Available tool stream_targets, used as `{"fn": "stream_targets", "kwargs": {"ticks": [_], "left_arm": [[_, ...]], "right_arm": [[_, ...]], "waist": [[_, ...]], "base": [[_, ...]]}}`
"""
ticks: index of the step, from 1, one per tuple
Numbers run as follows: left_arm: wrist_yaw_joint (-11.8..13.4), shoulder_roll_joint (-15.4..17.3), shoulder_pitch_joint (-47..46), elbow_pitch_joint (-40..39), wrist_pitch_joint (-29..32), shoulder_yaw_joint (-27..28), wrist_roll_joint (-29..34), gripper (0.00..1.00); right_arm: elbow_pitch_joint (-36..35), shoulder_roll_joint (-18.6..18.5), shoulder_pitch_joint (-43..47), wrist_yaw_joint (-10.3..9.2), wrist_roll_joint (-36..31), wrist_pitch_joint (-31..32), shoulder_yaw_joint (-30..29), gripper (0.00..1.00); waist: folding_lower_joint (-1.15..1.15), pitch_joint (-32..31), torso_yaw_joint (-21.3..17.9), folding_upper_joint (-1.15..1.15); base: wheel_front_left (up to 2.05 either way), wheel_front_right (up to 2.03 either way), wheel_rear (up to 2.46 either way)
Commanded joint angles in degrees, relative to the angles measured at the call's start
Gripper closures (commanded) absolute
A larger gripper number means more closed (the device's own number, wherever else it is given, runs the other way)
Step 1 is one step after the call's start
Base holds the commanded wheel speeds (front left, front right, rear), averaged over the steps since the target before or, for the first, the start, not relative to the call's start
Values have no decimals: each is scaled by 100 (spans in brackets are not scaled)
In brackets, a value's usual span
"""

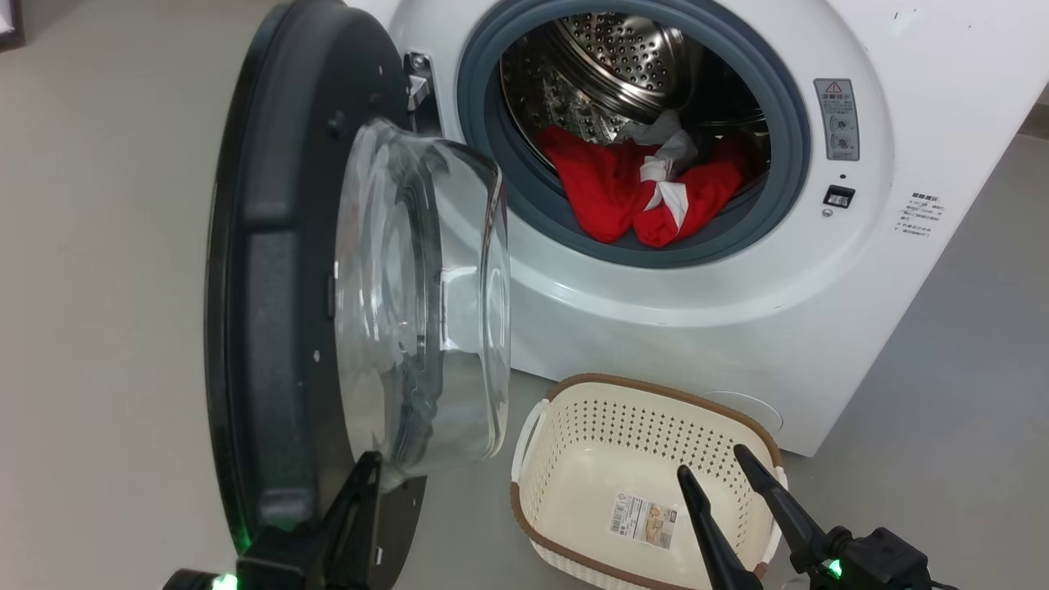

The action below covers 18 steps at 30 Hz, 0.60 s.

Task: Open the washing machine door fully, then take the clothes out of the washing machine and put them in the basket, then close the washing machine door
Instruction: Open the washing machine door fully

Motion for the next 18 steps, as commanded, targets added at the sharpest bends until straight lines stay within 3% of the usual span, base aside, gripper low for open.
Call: {"fn": "stream_targets", "kwargs": {"ticks": [1, 18], "left_arm": [[131, 106, -117, -108, -56, 322, -6, 100], [525, 295, 128, -160, -285, 896, -18, 100]], "right_arm": [[-186, -7, -108, 9, -62, 18, 118, 0], [-335, -7, -79, 9, -166, 198, 78, 0]], "waist": [[0, 15, -4, 0], [0, 80, 192, 0]], "base": [[0, 0, 0], [0, 0, 0]]}}
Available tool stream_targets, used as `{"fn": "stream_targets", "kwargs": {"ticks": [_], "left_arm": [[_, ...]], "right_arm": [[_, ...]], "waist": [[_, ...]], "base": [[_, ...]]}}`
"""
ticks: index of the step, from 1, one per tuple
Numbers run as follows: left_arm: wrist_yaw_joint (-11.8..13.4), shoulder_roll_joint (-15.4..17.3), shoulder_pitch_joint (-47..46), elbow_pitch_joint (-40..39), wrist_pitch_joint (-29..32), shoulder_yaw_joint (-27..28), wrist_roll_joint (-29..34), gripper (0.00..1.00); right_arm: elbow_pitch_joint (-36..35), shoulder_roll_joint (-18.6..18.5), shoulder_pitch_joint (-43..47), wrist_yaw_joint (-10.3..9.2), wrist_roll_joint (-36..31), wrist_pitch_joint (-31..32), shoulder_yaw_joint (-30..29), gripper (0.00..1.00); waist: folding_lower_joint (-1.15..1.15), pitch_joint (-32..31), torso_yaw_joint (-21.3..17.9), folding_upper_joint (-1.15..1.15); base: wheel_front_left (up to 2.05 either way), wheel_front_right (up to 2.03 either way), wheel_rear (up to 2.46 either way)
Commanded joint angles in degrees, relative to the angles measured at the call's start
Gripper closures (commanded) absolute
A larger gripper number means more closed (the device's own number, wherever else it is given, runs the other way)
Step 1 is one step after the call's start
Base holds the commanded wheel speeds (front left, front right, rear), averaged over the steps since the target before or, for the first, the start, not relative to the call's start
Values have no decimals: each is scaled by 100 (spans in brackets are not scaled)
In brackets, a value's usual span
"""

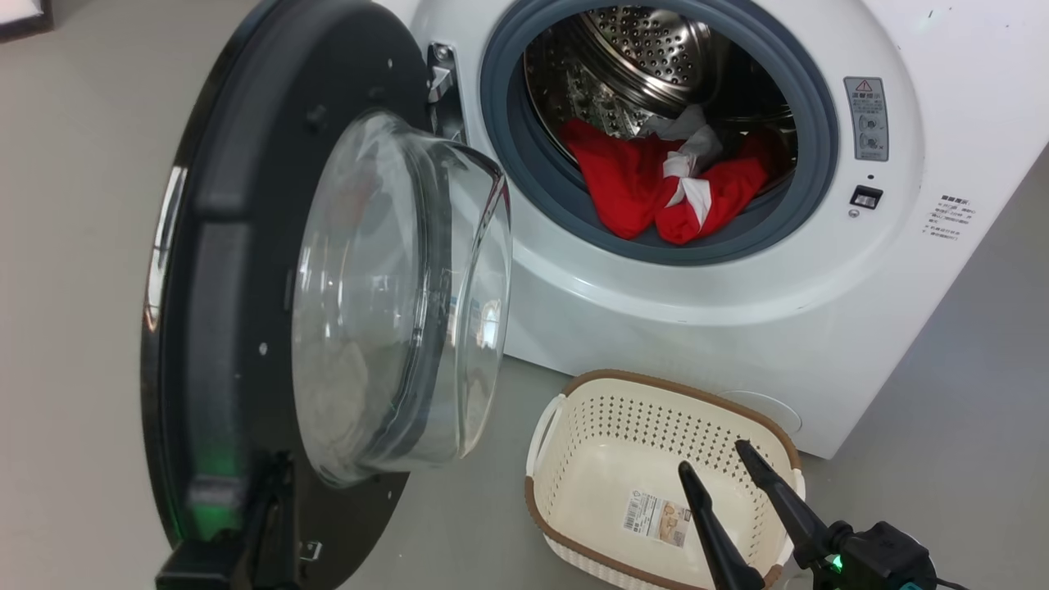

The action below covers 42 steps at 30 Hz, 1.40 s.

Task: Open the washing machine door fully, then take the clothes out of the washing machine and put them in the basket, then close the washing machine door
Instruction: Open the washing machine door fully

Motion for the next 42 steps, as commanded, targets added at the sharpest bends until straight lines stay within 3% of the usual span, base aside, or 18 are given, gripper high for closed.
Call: {"fn": "stream_targets", "kwargs": {"ticks": [1, 19, 42], "left_arm": [[99, 130, -142, -105, -74, 339, -34, 100], [335, 416, -441, 388, -412, 1181, -218, 100], [136, 576, -1023, 1547, -1132, 1664, -582, 100]], "right_arm": [[-181, -7, -86, 9, -85, 16, 138, 0], [-339, -7, -138, 9, -227, 233, 181, 0], [-476, -7, -91, 9, -409, 385, 119, 0]], "waist": [[0, 11, 4, 0], [0, 254, -156, 0], [0, 361, -239, 0]], "base": [[0, 0, 0], [0, 0, 0], [0, 0, 0]]}}
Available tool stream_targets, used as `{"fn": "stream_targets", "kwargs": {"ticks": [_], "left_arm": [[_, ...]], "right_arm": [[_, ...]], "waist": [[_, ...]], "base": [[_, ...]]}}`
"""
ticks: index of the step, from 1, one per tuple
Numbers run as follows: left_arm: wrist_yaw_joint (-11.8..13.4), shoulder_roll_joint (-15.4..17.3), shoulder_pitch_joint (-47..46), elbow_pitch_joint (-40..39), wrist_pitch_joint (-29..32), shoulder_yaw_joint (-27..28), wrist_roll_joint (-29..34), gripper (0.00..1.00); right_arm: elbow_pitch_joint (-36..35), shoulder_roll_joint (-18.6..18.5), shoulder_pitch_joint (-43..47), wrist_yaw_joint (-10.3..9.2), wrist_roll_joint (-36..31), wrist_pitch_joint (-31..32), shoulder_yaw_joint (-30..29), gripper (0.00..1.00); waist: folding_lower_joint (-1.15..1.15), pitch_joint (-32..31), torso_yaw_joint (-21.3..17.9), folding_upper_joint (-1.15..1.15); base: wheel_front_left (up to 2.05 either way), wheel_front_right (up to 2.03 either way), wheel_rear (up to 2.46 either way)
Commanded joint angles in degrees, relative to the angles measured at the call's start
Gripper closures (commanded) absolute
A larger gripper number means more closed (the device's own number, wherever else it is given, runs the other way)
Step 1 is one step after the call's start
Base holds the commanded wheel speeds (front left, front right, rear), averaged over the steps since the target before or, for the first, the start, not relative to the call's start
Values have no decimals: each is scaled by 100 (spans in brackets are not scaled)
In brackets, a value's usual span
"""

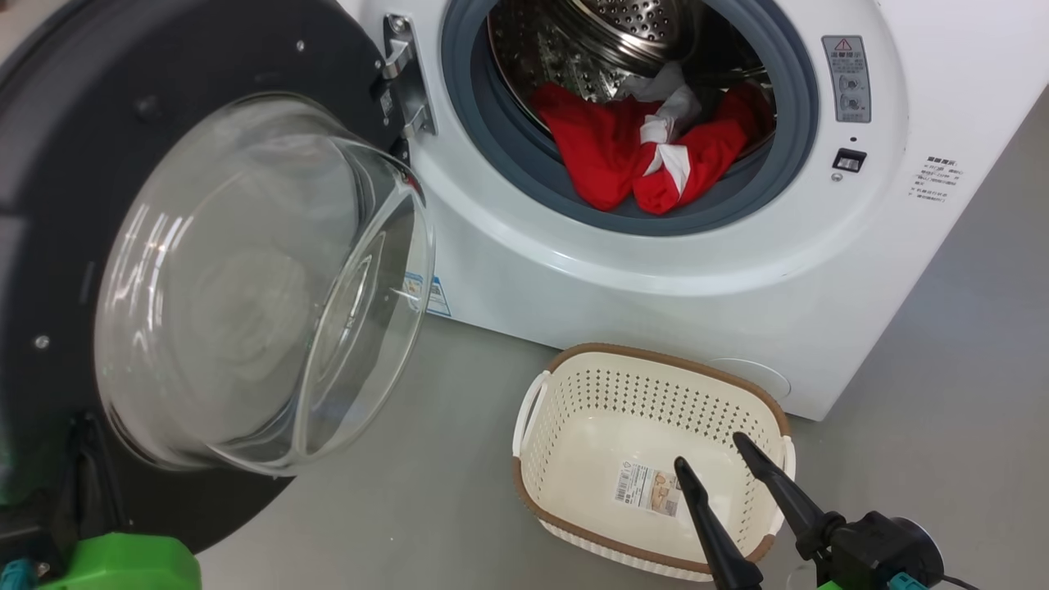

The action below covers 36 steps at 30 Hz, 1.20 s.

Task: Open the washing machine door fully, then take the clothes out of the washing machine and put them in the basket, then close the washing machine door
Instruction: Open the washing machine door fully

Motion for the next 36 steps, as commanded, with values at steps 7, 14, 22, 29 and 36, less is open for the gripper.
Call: {"fn": "stream_targets", "kwargs": {"ticks": [7, 14, 22, 29, 36], "left_arm": [[-44, 190, -609, 309, -295, 474, -184, 100], [-56, 252, -939, 706, -497, 665, -299, 100], [-86, 399, -1273, 1304, -652, 925, -441, 100], [-144, 548, -1507, 1821, -746, 1060, -498, 100], [-205, 607, -1701, 2078, -826, 1058, -469, 100]], "right_arm": [[-244, -4, -94, 9, -149, 107, 101, 0], [-340, -4, -117, 9, -252, 221, 97, 0], [-401, -38, -137, 9, -283, 296, 76, 0], [-439, -80, -159, 9, -283, 338, 66, 0], [-449, -109, -174, 9, -285, 365, 63, 0]], "waist": [[0, 110, -26, 0], [0, 221, -71, 0], [0, 302, -128, 0], [0, 362, -163, 0], [0, 387, -173, 0]], "base": [[0, 0, 0], [0, 0, 0], [0, 0, 0], [0, 0, 0], [0, 0, 0]]}}
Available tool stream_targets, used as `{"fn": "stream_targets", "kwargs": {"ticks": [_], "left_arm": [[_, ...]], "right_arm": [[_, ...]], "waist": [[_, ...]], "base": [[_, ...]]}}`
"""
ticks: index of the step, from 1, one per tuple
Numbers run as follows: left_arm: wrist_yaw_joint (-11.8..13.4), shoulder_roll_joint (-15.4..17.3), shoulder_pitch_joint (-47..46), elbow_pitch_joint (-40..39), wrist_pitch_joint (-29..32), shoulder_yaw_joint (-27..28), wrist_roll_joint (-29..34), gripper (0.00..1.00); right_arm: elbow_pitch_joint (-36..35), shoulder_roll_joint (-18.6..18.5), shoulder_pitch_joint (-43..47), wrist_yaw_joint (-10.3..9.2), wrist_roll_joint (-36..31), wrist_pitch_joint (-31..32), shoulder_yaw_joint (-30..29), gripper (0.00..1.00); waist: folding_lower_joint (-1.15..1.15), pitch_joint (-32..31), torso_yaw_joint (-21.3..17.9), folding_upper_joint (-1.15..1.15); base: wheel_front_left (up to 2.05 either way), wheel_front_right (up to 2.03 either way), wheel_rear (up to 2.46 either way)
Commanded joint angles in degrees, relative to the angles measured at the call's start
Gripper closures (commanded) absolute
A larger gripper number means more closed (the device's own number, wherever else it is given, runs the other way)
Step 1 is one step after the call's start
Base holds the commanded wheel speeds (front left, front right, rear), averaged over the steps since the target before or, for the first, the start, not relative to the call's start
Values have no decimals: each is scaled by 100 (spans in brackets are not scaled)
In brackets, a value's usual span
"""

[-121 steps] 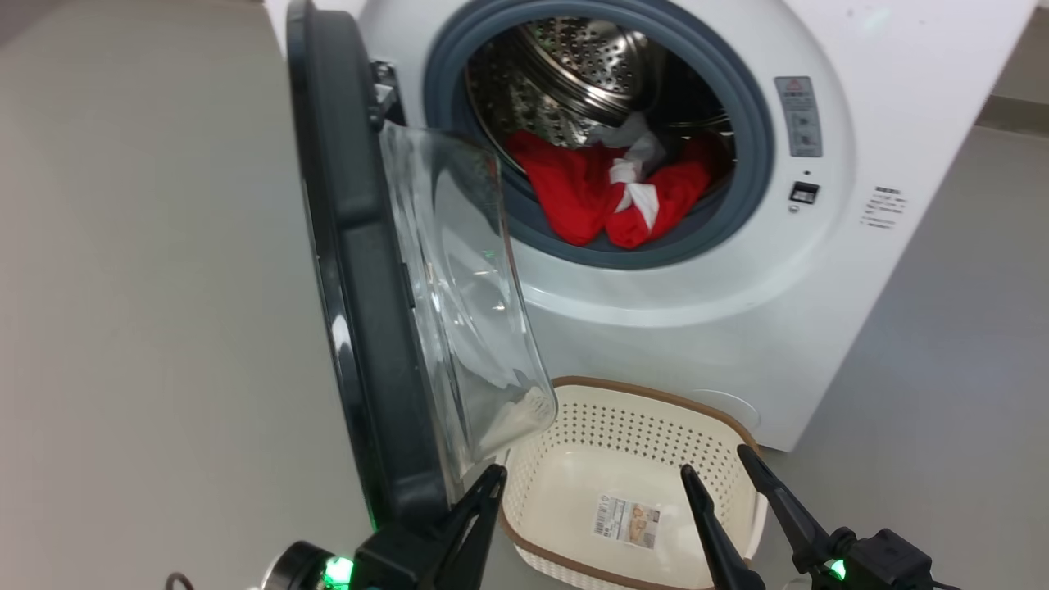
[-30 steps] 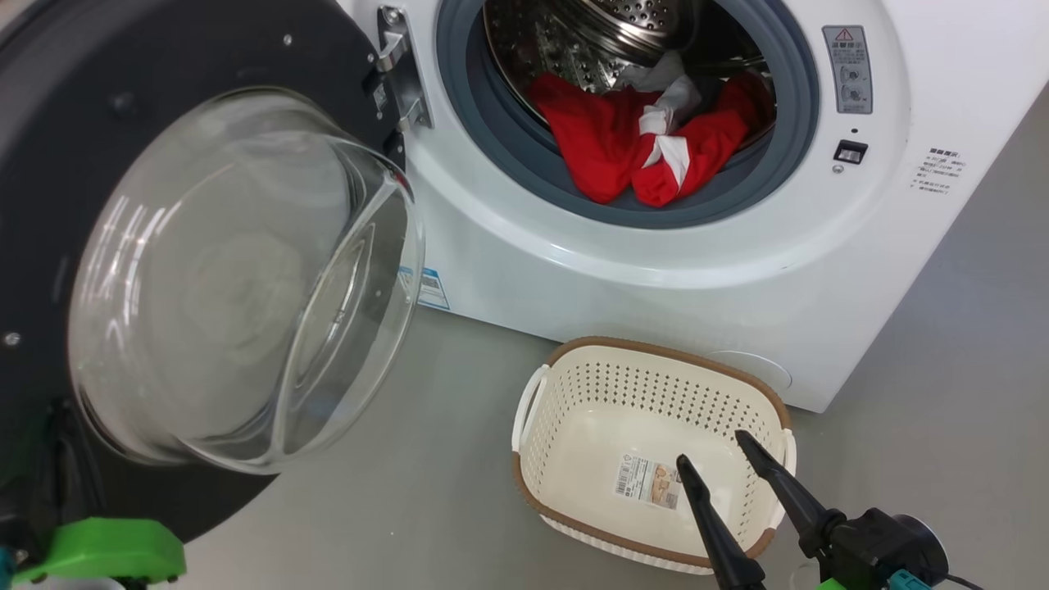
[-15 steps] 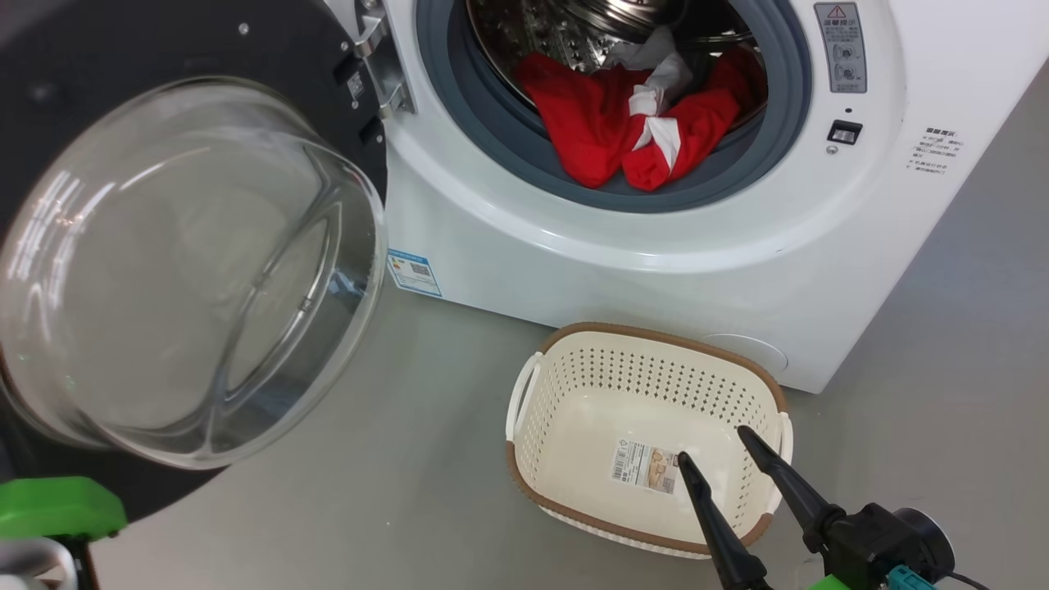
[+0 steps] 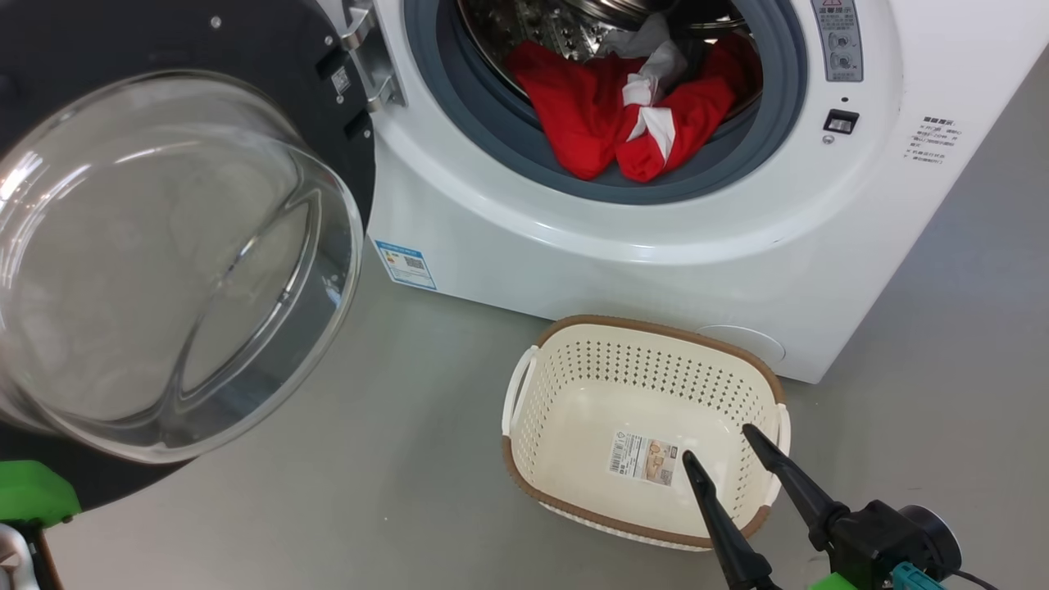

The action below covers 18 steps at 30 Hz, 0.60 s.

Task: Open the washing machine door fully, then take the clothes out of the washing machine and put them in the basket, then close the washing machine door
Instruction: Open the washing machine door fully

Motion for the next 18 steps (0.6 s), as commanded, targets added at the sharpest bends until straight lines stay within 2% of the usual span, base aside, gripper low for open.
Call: {"fn": "stream_targets", "kwargs": {"ticks": [1, 18], "left_arm": [[-9, 361, -302, -49, -58, 287, 23, 100], [-140, 445, -398, 262, -151, 483, 10, 100]], "right_arm": [[-185, -17, -170, 9, -38, 32, 148, 0], [-137, -8, -227, 9, -9, 27, 176, 0]], "waist": [[0, 1, -5, 0], [0, -2, -111, 0]], "base": [[0, 0, 0], [0, 0, 0]]}}
